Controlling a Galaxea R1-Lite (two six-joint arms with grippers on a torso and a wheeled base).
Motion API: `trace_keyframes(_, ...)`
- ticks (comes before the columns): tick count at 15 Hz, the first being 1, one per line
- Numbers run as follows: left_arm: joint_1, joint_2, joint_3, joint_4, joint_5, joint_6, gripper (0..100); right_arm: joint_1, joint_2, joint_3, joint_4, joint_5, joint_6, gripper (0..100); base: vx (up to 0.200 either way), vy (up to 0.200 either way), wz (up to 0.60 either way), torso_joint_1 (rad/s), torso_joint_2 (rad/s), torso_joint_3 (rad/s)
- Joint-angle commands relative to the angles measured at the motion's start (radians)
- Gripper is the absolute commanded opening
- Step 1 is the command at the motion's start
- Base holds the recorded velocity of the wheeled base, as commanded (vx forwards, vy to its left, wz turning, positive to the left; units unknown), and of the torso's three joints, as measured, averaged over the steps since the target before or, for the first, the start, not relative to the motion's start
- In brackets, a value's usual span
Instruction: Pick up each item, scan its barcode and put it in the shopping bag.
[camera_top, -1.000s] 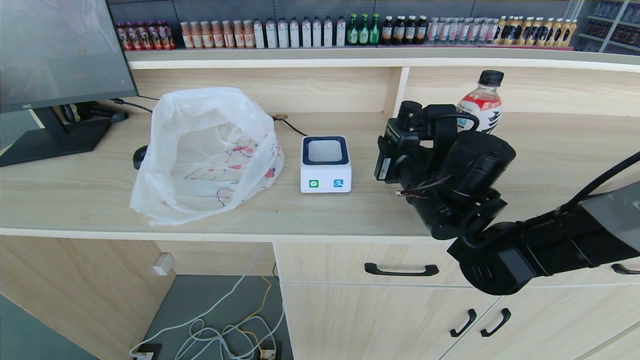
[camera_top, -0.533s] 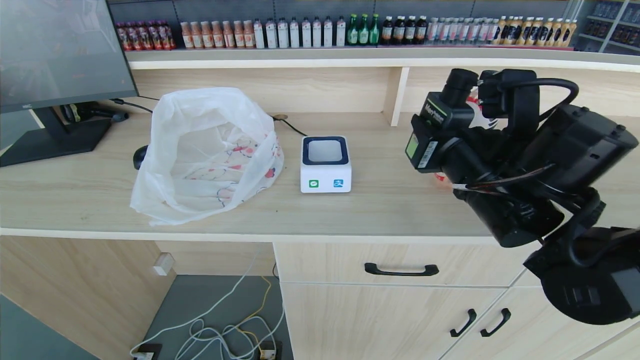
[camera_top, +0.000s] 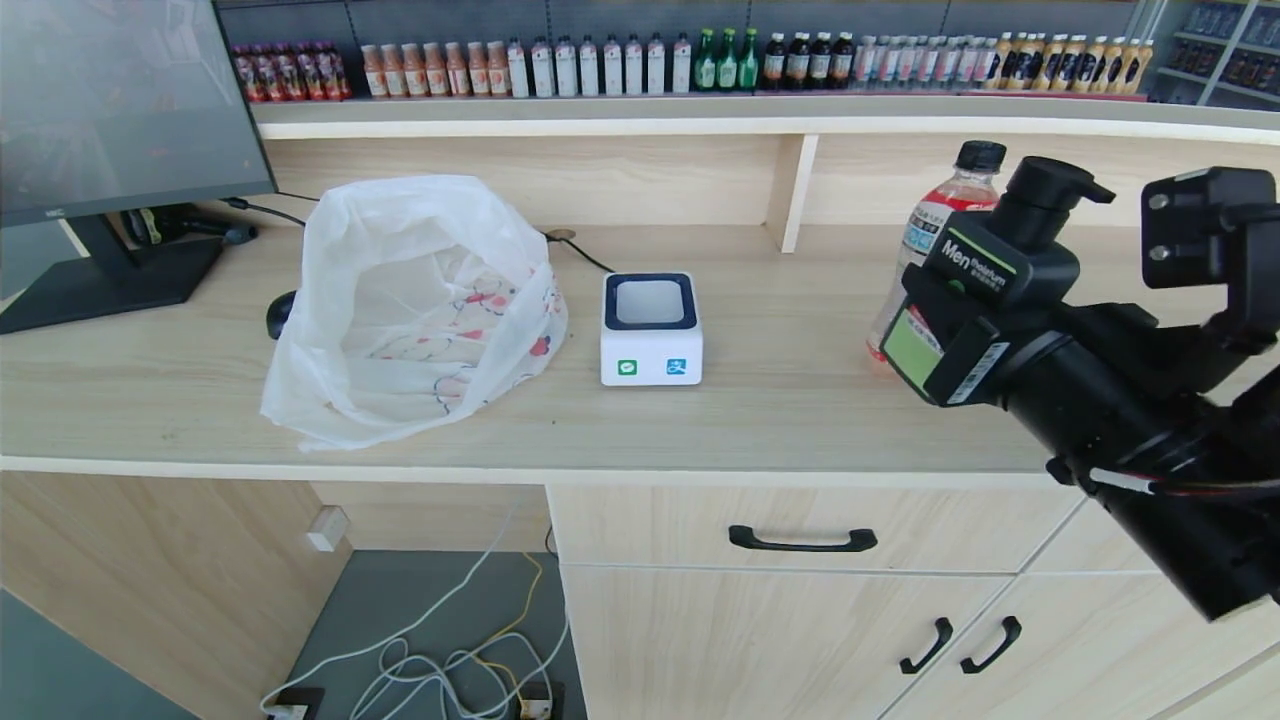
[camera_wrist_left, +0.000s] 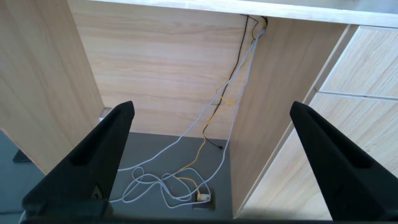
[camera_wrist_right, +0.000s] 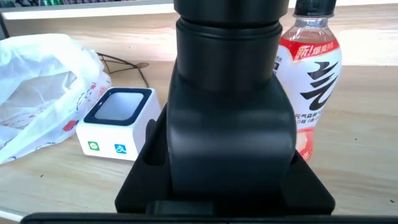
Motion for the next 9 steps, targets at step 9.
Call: trace_keyframes(9,0.0,0.0,0.0,0.0,0.0,0.0,100,0.112,-0.064,0.079,-0.004,0.166,-0.279,0,0.0,0.0,0.0,0.0,0.0,0.0)
